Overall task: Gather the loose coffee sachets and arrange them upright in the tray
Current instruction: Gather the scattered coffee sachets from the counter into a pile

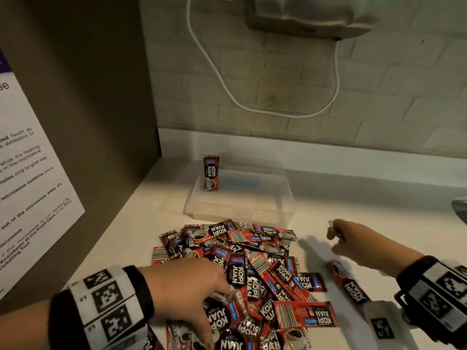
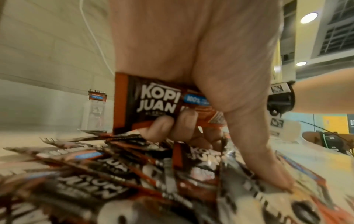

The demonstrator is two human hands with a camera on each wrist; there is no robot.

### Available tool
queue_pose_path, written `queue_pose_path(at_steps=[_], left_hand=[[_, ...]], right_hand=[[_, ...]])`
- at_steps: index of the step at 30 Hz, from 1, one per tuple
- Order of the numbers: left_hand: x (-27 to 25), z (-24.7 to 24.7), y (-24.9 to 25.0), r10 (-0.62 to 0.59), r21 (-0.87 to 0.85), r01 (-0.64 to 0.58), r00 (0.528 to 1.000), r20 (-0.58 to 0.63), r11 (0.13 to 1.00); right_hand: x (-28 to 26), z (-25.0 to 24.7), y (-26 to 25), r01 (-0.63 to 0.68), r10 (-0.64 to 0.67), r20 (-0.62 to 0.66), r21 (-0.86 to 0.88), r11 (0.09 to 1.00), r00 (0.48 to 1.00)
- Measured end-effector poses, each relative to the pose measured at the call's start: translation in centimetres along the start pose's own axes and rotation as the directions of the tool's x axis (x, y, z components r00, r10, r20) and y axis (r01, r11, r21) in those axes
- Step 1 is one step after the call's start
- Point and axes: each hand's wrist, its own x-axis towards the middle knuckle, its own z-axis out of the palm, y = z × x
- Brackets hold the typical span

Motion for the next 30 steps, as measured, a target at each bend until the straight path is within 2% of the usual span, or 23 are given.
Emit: queue_pose_path(at_steps=[2,5,12,15,19,21,23,25,27,30], left_hand=[[0.0,-0.3,-0.1,-0.010,-0.053,0.009,1.000,-0.022,0.999],[0.1,-0.8,-0.6,-0.054,-0.133,0.042,0.995,-0.081,0.990],[-0.3,-3.0,-2.3,-0.118,-0.387,0.073,0.989,-0.094,0.919],[-0.3,-3.8,-2.9,-0.146,-0.397,0.091,0.983,-0.111,0.913],[-0.1,-4.3,-3.5,-0.190,-0.408,0.131,0.976,-0.108,0.904],[-0.1,-4.3,-3.5,-0.196,-0.491,0.137,0.978,-0.071,0.860],[-0.2,-4.2,-3.2,-0.187,-0.499,0.131,0.980,-0.065,0.857],[-0.2,-3.7,-2.6,-0.160,-0.409,0.106,0.982,-0.101,0.906],[0.0,-3.1,-1.5,-0.119,-0.282,0.084,0.987,-0.111,0.956],[0.4,-2.0,0.4,-0.094,-0.059,0.091,0.994,-0.063,0.994]], right_hand=[[-0.2,0.5,0.7,-0.037,0.051,0.059,-0.215,0.976,0.997],[-0.5,1.4,1.2,-0.068,0.104,0.116,-0.281,0.957,0.988],[0.4,2.1,1.8,-0.097,0.126,0.123,-0.216,0.972,0.984],[0.0,1.4,1.4,-0.069,0.077,0.083,-0.090,0.994,0.994],[-1.9,0.5,-0.4,0.107,-0.126,0.073,0.230,0.967,0.989],[-3.3,0.3,-1.5,0.253,-0.295,0.128,0.268,0.929,0.947],[-4.3,0.5,-2.5,0.402,-0.441,0.209,0.204,0.893,0.873],[-4.9,1.2,-3.2,0.493,-0.508,0.282,0.125,0.861,0.814],[-5.1,2.2,-3.7,0.547,-0.516,0.331,0.001,0.837,0.790],[-5.1,3.9,-3.9,0.592,-0.514,0.307,-0.277,0.757,0.801]])
